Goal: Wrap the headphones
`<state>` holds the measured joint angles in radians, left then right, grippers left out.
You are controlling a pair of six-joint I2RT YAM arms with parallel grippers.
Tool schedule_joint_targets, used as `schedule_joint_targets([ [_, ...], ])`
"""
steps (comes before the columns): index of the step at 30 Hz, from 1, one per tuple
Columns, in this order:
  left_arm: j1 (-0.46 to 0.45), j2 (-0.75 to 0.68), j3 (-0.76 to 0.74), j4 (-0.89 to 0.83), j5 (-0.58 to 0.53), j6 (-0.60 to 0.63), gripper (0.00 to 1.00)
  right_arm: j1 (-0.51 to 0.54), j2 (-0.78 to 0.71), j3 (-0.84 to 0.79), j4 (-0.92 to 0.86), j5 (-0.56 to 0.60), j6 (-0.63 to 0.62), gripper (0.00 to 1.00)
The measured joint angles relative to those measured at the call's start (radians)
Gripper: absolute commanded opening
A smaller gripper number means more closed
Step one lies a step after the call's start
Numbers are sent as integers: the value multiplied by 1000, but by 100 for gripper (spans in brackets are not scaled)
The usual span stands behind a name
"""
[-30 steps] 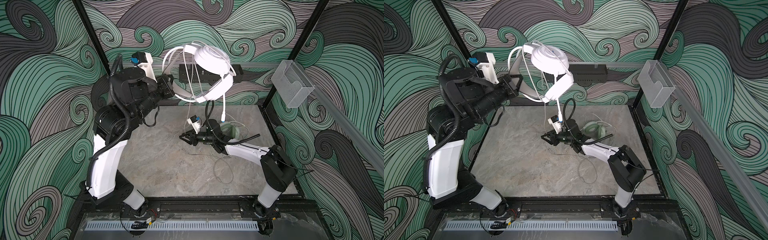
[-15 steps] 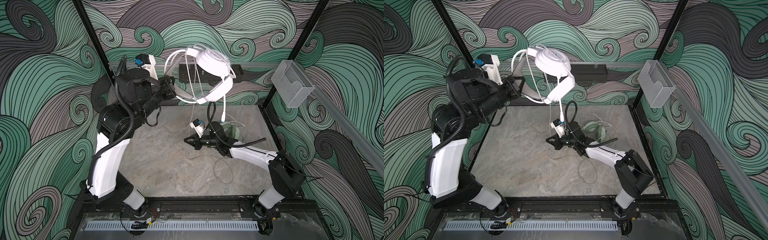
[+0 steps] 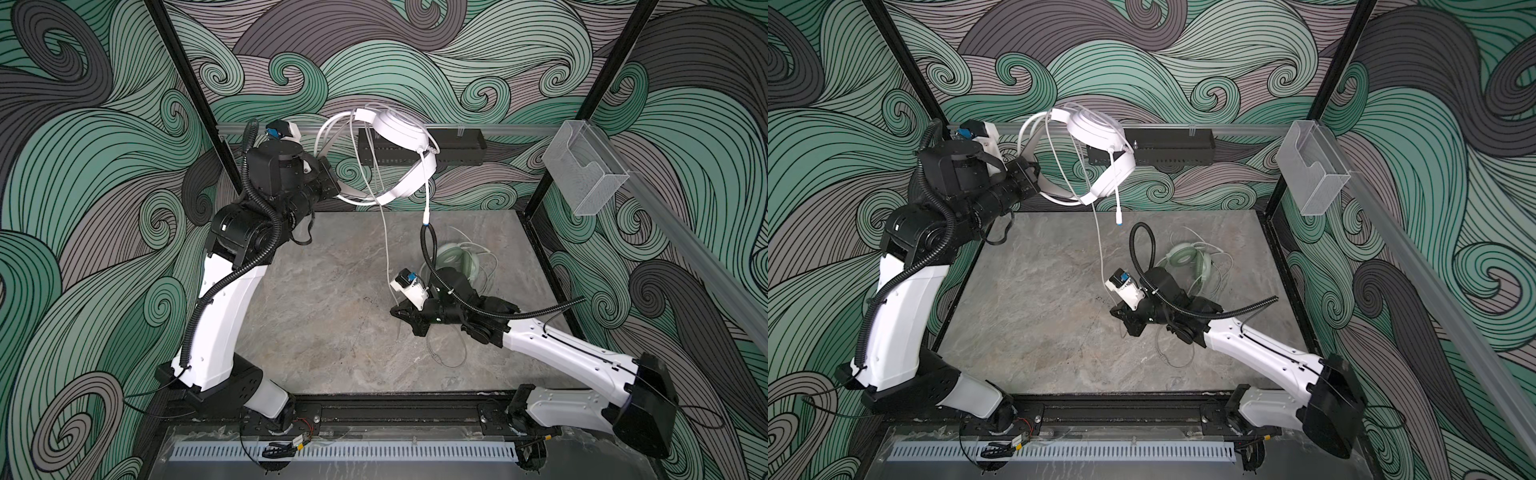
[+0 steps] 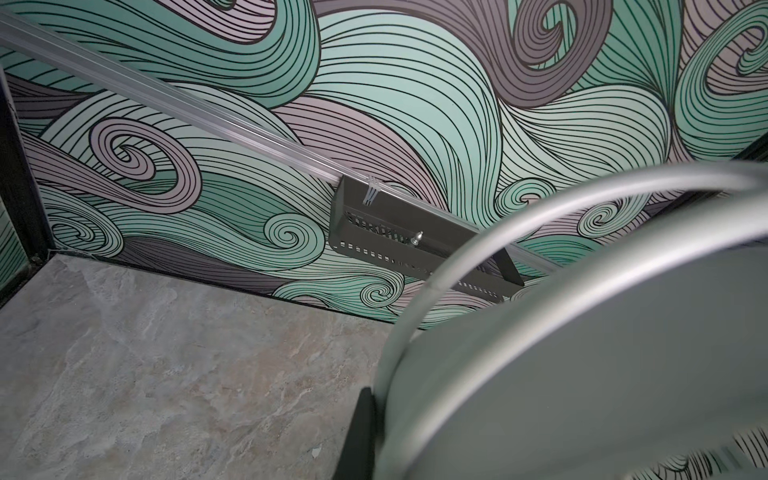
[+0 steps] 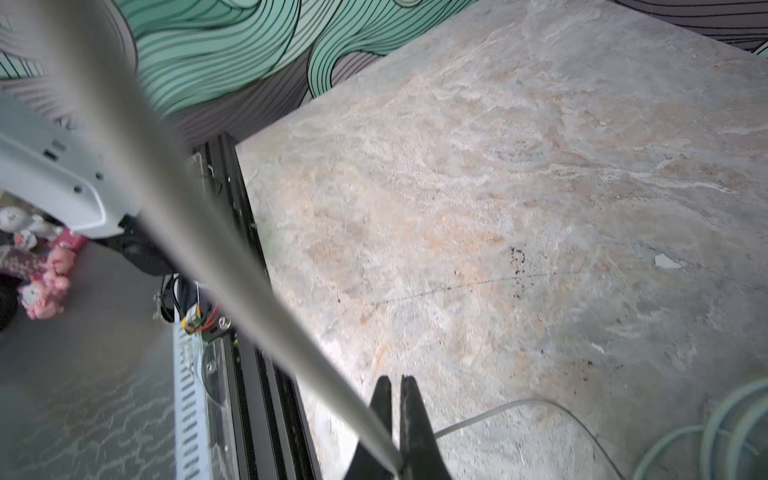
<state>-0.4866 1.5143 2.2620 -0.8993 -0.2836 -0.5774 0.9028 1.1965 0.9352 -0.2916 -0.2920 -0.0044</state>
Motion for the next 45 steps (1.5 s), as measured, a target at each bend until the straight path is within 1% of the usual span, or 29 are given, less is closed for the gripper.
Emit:
schedule_joint_targets([
  [4,9,0,-55,28,-8,-2,0,64,-60,1,-111,76,-24,0],
  [10,11,5,-139,59,-67,18,0,168,-98,24,-252,167,-42,0],
  [14,12,21,-186,89,-116,35,0,229,-105,78,-323,223,-51,0],
  [19,13,48,-268,137,-196,79,0,286,-71,190,-414,294,-72,0],
  [22,12,55,-354,178,-250,128,0,301,-43,267,-459,324,-85,0],
  [25,-2,55,-462,227,-316,206,0,303,-21,335,-500,349,-95,0],
  [29,-40,53,-608,318,-402,351,0,303,14,428,-558,378,-105,0],
  [32,-74,39,-717,390,-434,461,0,303,50,496,-597,391,-120,0],
  [34,-91,20,-772,416,-436,516,0,303,70,529,-615,403,-131,0],
  [37,-107,-31,-836,436,-410,592,0,296,85,560,-640,421,-150,0],
  [40,-120,-98,-865,435,-357,660,0,281,85,579,-662,434,-177,0],
  [45,-153,-198,-885,431,-239,755,0,248,92,625,-696,493,-249,0],
])
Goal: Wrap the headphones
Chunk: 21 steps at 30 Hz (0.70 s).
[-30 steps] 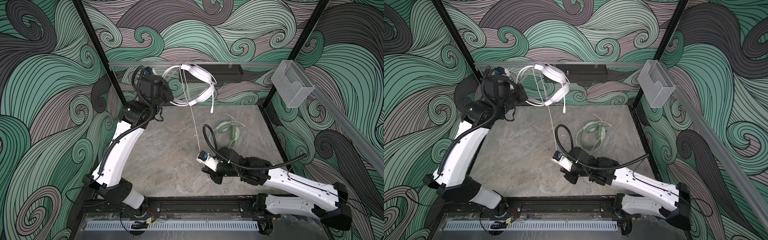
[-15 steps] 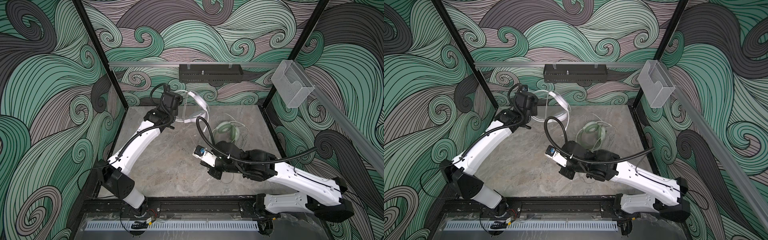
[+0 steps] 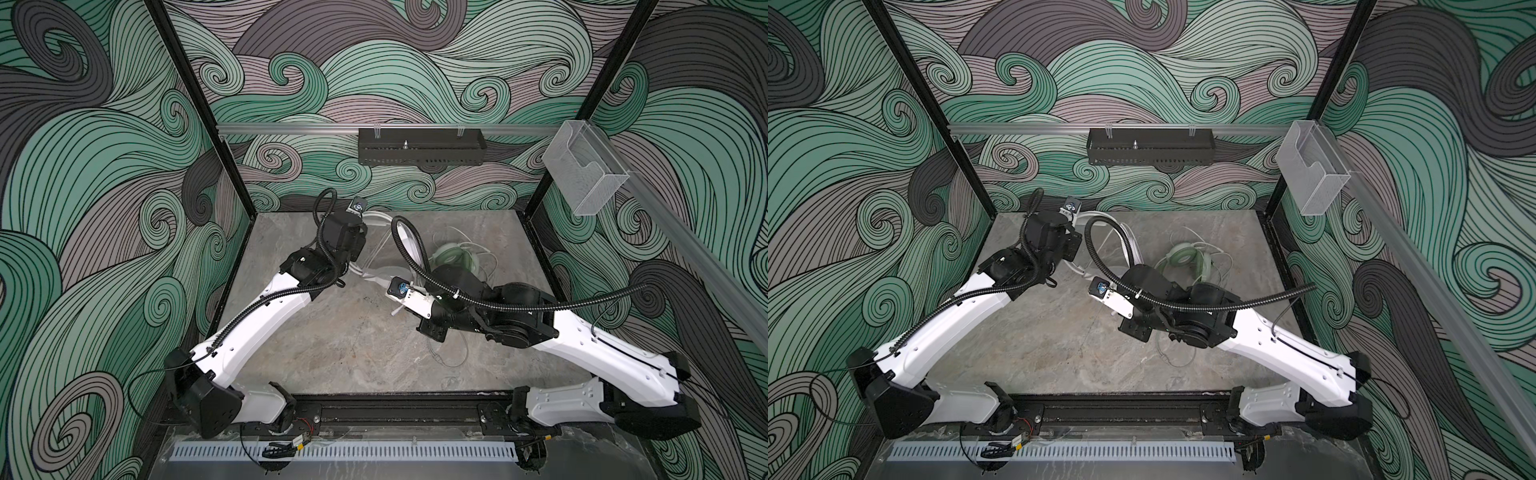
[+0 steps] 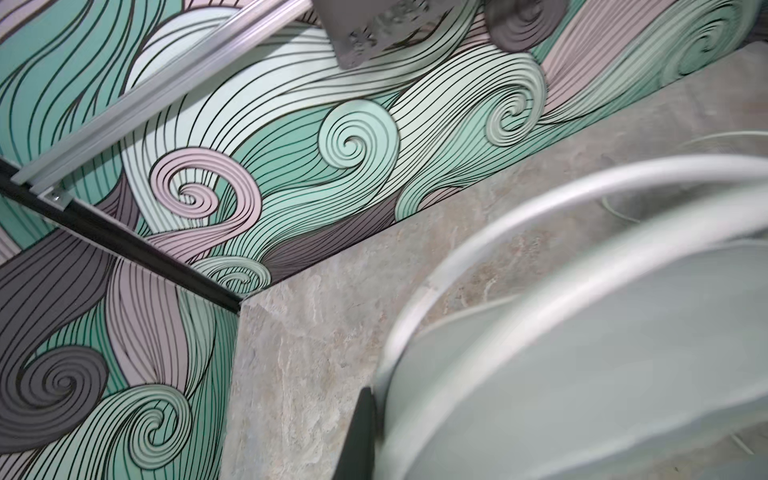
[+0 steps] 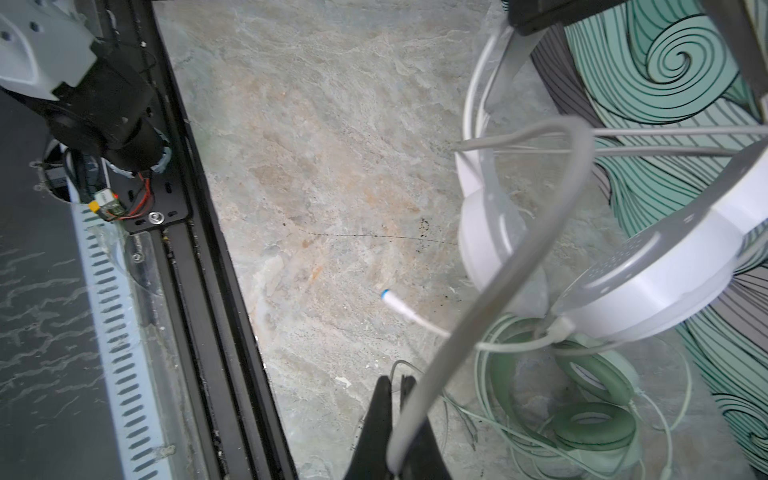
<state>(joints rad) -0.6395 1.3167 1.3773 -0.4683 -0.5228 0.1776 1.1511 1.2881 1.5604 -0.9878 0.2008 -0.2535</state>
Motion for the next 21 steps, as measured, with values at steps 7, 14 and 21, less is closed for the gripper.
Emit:
schedule_joint_targets([
  [7,-37,-28,-10,-89,131,84,0,-6,36,68,-29,96,-107,0],
  [14,-37,-32,-62,-126,150,102,0,-33,44,97,-53,188,-164,0],
  [21,-39,-54,-82,-154,161,122,0,-96,17,111,-70,237,-200,0],
])
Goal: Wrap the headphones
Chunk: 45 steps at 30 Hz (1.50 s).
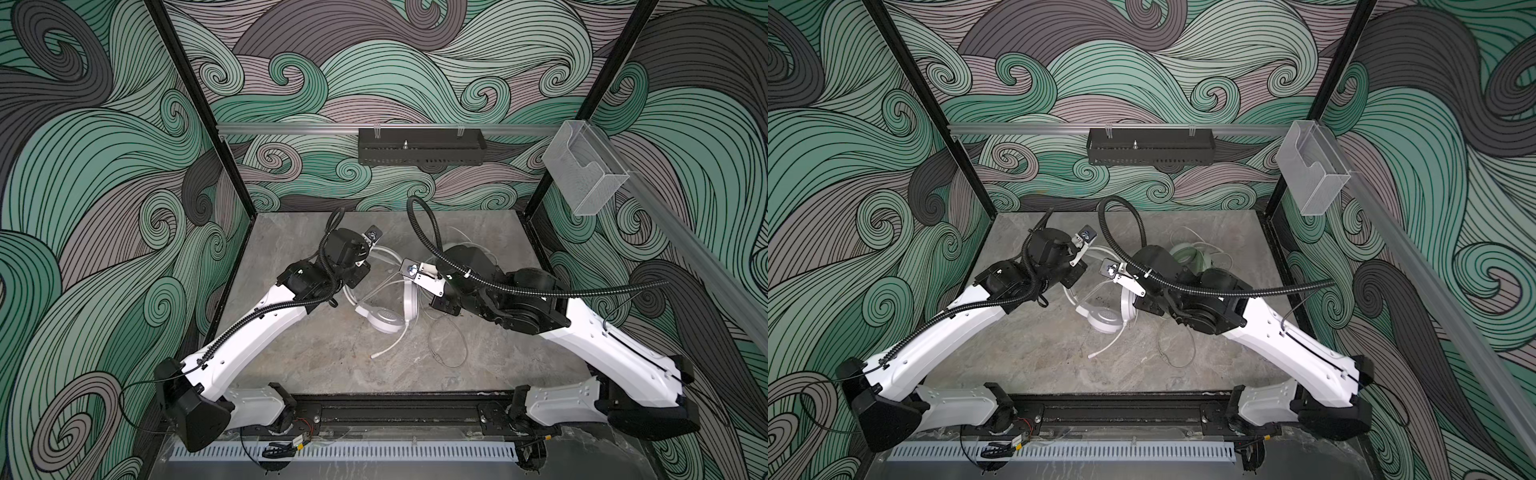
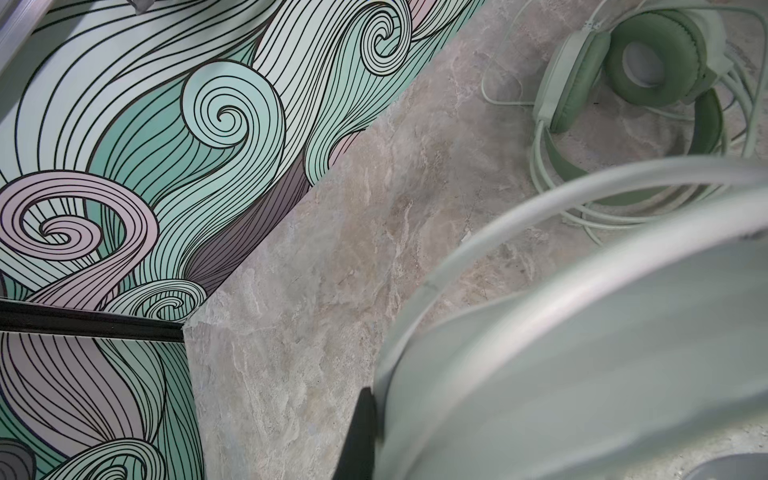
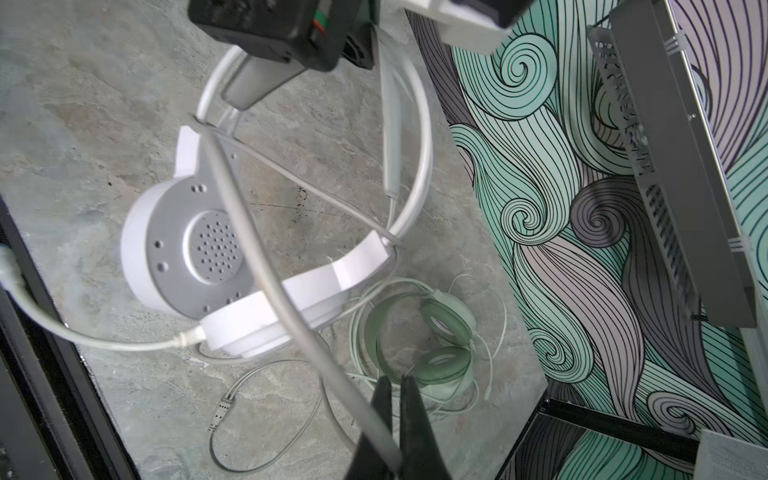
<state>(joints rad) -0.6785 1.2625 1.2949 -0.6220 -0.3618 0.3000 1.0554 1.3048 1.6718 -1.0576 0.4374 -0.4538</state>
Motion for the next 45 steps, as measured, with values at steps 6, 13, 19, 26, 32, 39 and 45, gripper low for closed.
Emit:
schedule_joint_targets([
  [6,-16,-42,0,-8,38,19,0,-82,-9,0,-2,-2,-3,0],
  [13,-63,-53,0,-37,98,26,0,-157,-8,5,-1,-23,5,0],
  [19,-82,-88,0,-51,128,7,0,-226,-8,5,3,-66,16,0],
  [26,-83,-139,0,-52,138,-35,0,-277,-22,-29,27,-136,47,0],
  [32,-83,-141,0,-51,140,-76,0,-298,-50,-66,61,-174,71,0],
  [39,-83,-141,23,-58,160,-114,0,-321,-103,-122,92,-214,92,0],
  [45,-84,-141,70,-66,174,-119,0,-329,-154,-172,126,-243,100,4],
])
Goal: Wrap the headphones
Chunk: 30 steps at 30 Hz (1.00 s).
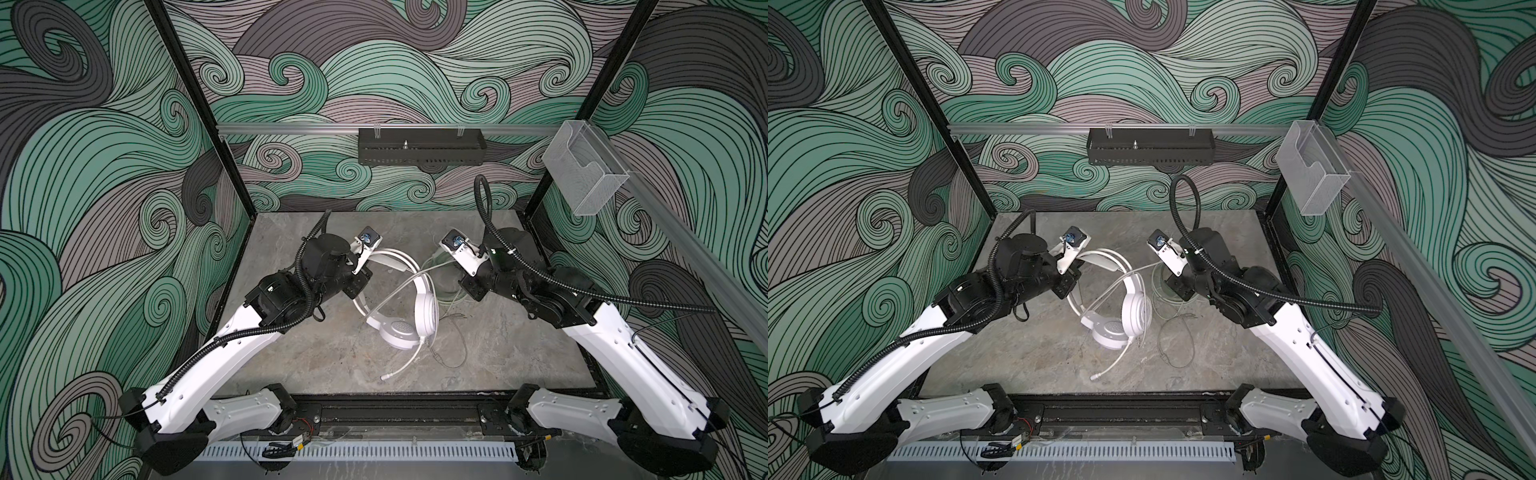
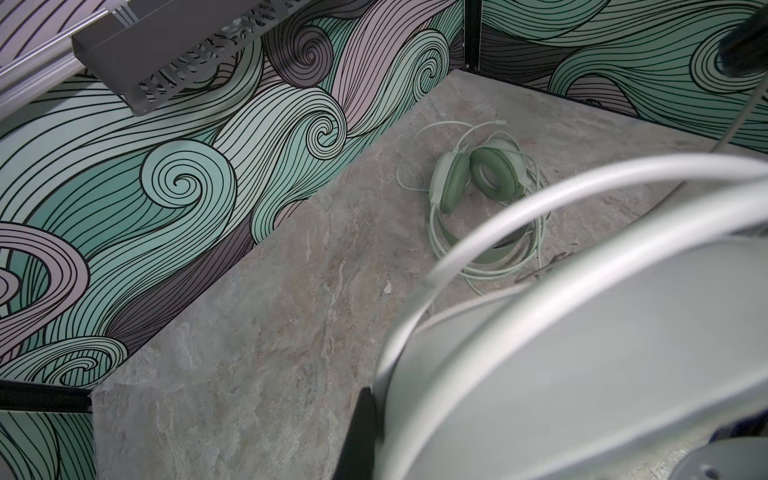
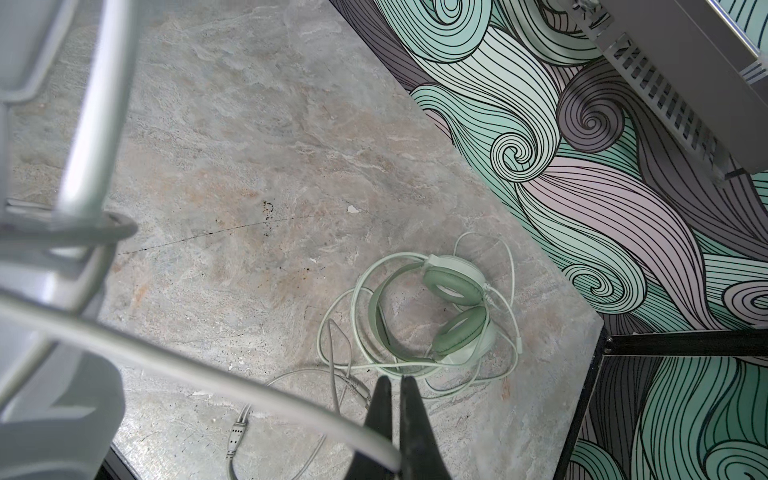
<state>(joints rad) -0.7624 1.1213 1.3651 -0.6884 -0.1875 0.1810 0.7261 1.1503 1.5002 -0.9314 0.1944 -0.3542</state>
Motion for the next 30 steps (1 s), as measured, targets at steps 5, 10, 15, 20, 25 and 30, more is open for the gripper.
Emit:
schedule_joint_targets([
  [5,0,0,10,-5,30,-23,0,-11,6,-15,48,-14,5,10],
  [10,0,0,61,-38,82,-67,0,-48,7,-61,125,-56,22,17],
  [15,0,-11,138,-39,116,-116,0,-71,6,-78,220,-132,35,20],
  [20,-2,-18,219,-56,132,-151,0,-92,-1,-121,353,-240,71,24],
  [25,-7,8,301,-64,131,-191,0,-151,-45,-272,563,-371,177,28],
  [30,-11,74,392,-73,132,-214,0,-208,-56,-386,736,-472,293,30],
])
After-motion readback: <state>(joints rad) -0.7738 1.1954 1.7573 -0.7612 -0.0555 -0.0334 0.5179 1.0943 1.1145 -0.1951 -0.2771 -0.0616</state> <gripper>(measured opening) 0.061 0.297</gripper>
